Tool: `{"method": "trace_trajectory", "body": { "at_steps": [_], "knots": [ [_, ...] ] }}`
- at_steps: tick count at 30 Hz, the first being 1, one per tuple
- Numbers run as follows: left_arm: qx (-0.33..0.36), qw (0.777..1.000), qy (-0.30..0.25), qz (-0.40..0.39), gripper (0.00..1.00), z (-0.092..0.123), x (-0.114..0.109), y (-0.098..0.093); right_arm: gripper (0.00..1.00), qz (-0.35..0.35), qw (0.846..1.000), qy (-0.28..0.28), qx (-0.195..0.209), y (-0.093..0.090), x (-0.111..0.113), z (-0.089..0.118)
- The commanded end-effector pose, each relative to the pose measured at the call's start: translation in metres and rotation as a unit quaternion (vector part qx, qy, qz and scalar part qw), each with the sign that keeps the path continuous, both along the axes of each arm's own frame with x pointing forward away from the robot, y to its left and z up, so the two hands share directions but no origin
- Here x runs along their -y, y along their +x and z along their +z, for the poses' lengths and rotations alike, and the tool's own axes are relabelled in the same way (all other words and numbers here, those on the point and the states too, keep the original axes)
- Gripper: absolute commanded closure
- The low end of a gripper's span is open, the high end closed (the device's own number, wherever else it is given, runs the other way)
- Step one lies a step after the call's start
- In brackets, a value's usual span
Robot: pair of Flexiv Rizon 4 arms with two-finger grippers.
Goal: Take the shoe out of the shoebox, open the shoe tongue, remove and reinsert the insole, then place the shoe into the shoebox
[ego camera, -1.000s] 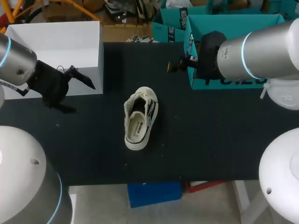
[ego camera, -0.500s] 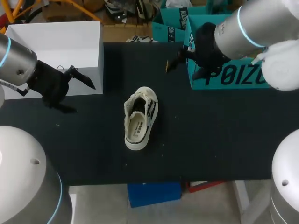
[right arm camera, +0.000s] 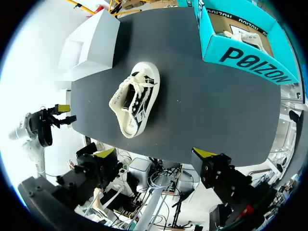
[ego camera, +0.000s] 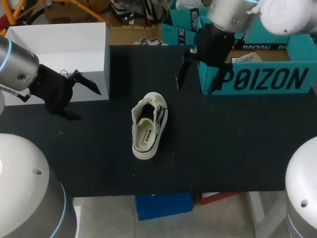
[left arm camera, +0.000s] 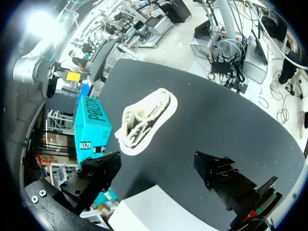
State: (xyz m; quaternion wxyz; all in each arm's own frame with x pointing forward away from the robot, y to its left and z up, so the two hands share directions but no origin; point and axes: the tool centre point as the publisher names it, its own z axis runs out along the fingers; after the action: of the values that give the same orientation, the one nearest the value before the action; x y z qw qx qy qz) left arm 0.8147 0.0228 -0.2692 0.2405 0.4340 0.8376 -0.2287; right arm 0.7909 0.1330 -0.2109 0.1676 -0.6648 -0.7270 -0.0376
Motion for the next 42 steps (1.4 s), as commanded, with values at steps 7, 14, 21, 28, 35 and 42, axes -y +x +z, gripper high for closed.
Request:
{"method": "trace_trajectory", "body": {
  "at_steps": [7, 14, 21, 28, 35, 42],
  "knots": [
    [0.001, 1.0, 0.001, 0.0, 0.0, 0.0, -0.001, -0.001, 0.0, 0.028, 0.992, -0.049, -0.114, 0.003, -0.018, -0.022],
    [0.001, 1.0, 0.001, 0.0, 0.0, 0.0, -0.001, -0.001, 0.0, -0.002, 0.998, -0.047, -0.038, 0.003, -0.033, -0.027],
    [0.001, 1.0, 0.001, 0.0, 0.0, 0.0, -0.001, -0.001, 0.0, -0.033, 0.998, -0.042, 0.036, 0.002, -0.045, -0.034],
    [0.001, 1.0, 0.001, 0.0, 0.0, 0.0, -0.001, -0.001, 0.0, -0.02, 0.997, -0.041, 0.066, 0.0, -0.06, -0.045],
    [0.001, 1.0, 0.001, 0.0, 0.0, 0.0, -0.001, -0.001, 0.0, -0.02, 0.997, -0.041, 0.066, 0.0, -0.06, -0.045],
    [0.001, 1.0, 0.001, 0.0, 0.0, 0.0, -0.001, -0.001, 0.0, -0.02, 0.997, -0.041, 0.066, 0.0, -0.06, -0.045]
  ]
}}
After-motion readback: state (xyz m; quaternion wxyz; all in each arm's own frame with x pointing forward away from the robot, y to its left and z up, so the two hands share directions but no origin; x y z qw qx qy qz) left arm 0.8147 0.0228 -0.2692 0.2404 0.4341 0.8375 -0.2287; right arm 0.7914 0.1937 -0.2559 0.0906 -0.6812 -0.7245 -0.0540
